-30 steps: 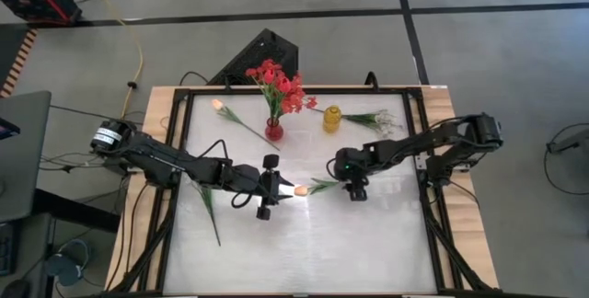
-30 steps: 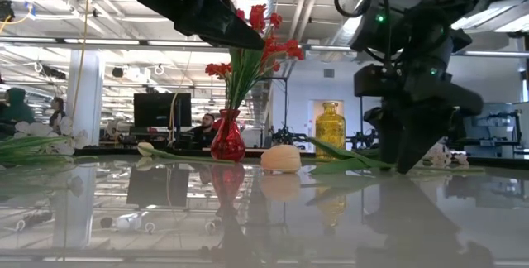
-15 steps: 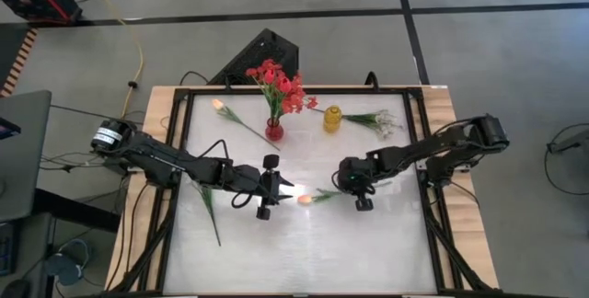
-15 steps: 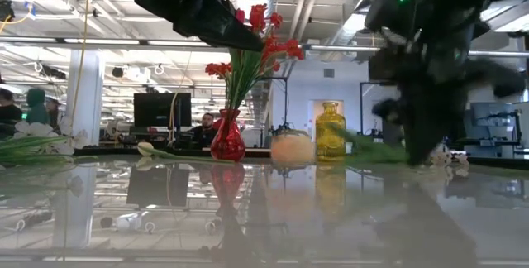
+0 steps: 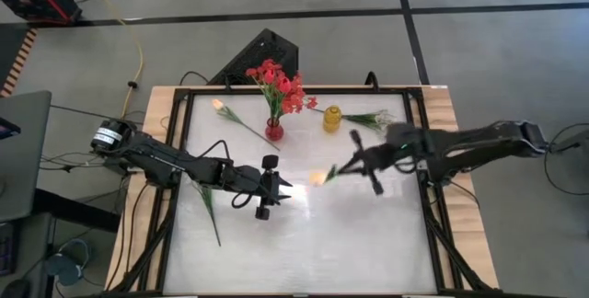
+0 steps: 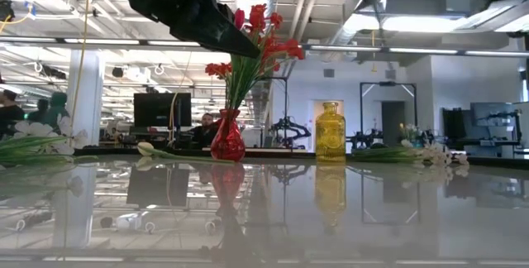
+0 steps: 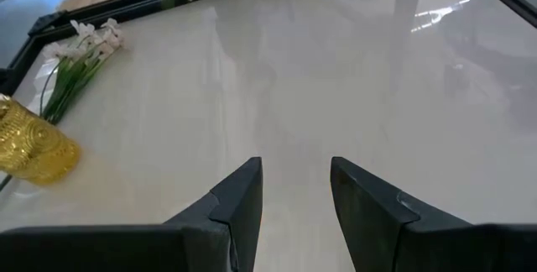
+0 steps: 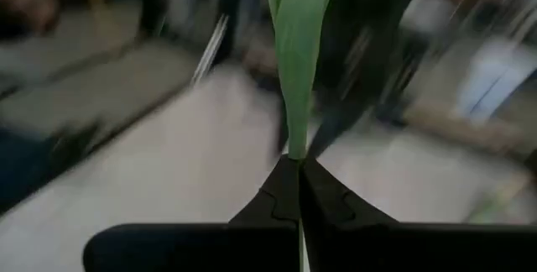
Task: Sort flowers into vase by color
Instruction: Put the bottom white tulip into the yellow vase
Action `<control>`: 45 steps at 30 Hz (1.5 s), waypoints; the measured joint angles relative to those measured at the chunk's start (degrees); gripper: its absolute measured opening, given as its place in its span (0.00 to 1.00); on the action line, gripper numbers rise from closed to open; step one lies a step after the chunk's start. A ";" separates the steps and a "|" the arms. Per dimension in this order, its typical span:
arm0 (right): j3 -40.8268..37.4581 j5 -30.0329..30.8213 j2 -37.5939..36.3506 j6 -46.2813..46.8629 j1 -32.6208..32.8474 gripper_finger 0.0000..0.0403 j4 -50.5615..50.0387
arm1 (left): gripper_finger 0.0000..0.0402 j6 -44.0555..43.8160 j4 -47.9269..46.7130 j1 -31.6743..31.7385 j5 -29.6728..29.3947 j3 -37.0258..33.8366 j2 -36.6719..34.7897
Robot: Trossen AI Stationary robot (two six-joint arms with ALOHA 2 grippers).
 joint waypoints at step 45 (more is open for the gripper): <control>-18.95 0.21 23.69 21.25 -40.49 0.05 84.05 | 0.33 -11.04 34.93 3.21 2.54 -21.18 -13.16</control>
